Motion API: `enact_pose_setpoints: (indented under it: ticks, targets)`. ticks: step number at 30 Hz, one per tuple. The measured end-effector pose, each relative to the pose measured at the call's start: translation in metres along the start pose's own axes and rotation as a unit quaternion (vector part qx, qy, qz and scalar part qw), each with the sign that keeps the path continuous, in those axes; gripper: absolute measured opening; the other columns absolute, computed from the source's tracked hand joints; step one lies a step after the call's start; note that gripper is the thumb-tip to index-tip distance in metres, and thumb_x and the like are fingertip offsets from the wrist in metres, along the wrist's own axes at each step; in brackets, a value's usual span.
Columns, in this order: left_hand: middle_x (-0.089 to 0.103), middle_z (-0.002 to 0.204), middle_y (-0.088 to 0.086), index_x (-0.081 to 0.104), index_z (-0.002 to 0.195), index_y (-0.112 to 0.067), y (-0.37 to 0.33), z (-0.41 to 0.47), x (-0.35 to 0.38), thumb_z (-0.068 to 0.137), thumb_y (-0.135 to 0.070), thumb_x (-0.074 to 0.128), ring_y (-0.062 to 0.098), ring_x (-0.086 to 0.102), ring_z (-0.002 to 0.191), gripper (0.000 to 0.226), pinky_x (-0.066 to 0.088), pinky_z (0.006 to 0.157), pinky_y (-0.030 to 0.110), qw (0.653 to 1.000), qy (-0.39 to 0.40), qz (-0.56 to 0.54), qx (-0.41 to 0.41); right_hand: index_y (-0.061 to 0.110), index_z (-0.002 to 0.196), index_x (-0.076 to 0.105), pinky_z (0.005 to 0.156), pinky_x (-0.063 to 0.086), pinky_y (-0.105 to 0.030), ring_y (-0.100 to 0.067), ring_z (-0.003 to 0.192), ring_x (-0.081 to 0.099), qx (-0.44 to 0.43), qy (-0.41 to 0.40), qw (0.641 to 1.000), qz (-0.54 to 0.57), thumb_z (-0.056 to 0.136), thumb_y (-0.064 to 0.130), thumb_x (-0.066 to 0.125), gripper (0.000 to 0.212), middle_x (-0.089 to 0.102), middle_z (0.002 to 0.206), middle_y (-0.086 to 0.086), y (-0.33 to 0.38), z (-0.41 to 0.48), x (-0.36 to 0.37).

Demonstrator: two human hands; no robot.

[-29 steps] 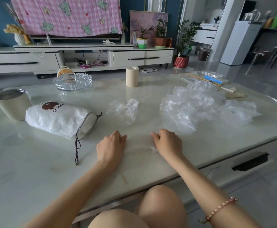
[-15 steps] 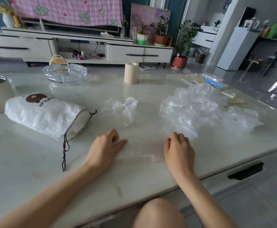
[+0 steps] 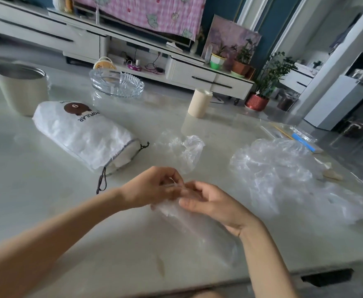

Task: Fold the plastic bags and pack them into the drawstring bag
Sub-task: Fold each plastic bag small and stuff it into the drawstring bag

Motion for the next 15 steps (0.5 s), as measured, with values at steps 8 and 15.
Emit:
enact_pose_setpoints:
  ticks: [8, 15]
  targets:
    - [0.066, 0.079, 0.0, 0.055, 0.099, -0.013, -0.009, -0.005, -0.027, 0.074, -0.045, 0.067, 0.013, 0.056, 0.059, 0.042, 0.044, 0.053, 0.023, 0.93, -0.226, -0.287, 0.021, 0.006, 0.081, 0.056, 0.05, 0.041, -0.016, -0.008, 0.053, 0.047, 0.002, -0.117, 0.984, 0.138, 0.085, 0.011, 0.063, 0.01, 0.05, 0.065, -0.003, -0.007, -0.018, -0.017]
    - [0.062, 0.075, 0.012, 0.058, 0.087, -0.001, 0.014, -0.018, -0.004, 0.091, -0.014, 0.057, 0.016, 0.061, 0.06, 0.014, 0.052, 0.054, 0.023, 0.942, -0.176, -0.261, -0.112, 0.006, 0.084, 0.062, 0.072, 0.048, -0.026, -0.016, 0.079, 0.06, 0.014, -0.127, 0.982, 0.14, 0.085, 0.023, 0.066, 0.017, 0.063, 0.086, -0.008, 0.001, 0.004, 0.007]
Point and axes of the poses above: each hand's wrist, its own z-axis towards the middle knuckle, its own x-axis out of the palm, y = z × x, the point moved 4 cm from there along z, towards the middle knuckle
